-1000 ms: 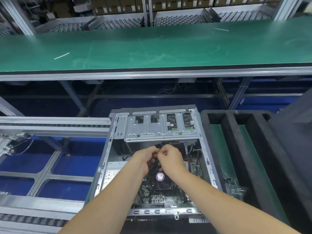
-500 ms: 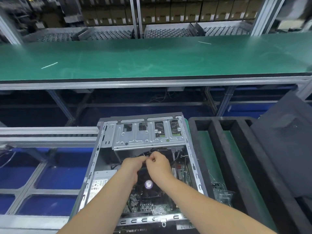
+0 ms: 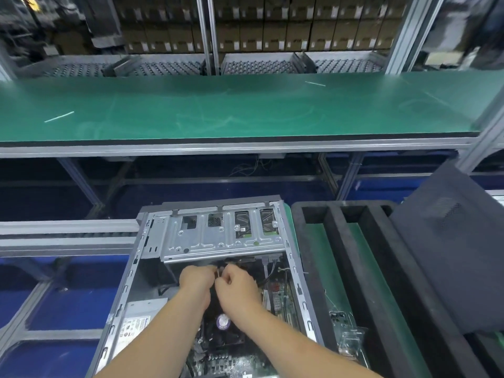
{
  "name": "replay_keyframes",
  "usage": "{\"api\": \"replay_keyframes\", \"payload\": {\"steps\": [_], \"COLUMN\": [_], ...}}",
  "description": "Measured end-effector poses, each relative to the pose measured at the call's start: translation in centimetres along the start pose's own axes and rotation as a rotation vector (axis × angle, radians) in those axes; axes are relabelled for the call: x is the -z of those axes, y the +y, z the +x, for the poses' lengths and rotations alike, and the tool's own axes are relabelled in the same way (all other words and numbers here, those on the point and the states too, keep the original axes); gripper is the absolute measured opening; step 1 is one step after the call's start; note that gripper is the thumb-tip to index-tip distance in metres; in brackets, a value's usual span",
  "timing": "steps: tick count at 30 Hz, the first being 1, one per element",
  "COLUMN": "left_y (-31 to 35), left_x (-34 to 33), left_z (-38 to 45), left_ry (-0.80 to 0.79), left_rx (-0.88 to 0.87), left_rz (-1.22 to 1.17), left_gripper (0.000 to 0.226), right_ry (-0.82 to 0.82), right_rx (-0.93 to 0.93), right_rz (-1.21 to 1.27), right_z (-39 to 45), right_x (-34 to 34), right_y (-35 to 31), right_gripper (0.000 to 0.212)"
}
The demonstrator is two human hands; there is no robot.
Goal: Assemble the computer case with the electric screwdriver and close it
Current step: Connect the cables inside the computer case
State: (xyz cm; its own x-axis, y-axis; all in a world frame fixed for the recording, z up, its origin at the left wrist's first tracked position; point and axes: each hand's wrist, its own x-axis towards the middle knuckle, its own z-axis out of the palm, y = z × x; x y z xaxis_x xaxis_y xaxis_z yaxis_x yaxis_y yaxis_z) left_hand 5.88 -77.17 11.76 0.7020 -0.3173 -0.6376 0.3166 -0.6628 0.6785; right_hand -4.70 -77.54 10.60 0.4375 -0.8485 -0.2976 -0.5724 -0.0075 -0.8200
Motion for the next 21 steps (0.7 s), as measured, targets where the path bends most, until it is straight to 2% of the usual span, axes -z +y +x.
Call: {"api": "replay_keyframes", "payload": {"steps": [9, 13, 17, 21], "left_y": [-0.5, -0.7, -1.2, -1.4], "left_x": [-0.2, -0.3, -0.6, -0.9], "left_z": [1.3, 1.7, 2.1, 2.8], "left_ry": [-0.043, -0.056, -0.074, -0.070], "left_rx": [0.063, 0.064, 0.081, 0.082], "left_rz": [-0.061, -0.101, -0.127, -0.129], "left_gripper": [0.019, 0.017, 0.021, 0.026], "right_ry": [-0.017, -0.023, -0.023, -0.031], "right_rx": [-0.032, -0.049, 0.005, -0.002], "right_rz": [0.061, 0.066, -0.039, -0.061], "right_z": [-0.4, -0.3, 0.4, 0.8], "right_x": [0.4, 0.7, 0.6, 0.6], "right_y": [-0.5, -0.7, -0.3, -0.5], "right_gripper": [0.011, 0.019, 0.032, 0.031]}}
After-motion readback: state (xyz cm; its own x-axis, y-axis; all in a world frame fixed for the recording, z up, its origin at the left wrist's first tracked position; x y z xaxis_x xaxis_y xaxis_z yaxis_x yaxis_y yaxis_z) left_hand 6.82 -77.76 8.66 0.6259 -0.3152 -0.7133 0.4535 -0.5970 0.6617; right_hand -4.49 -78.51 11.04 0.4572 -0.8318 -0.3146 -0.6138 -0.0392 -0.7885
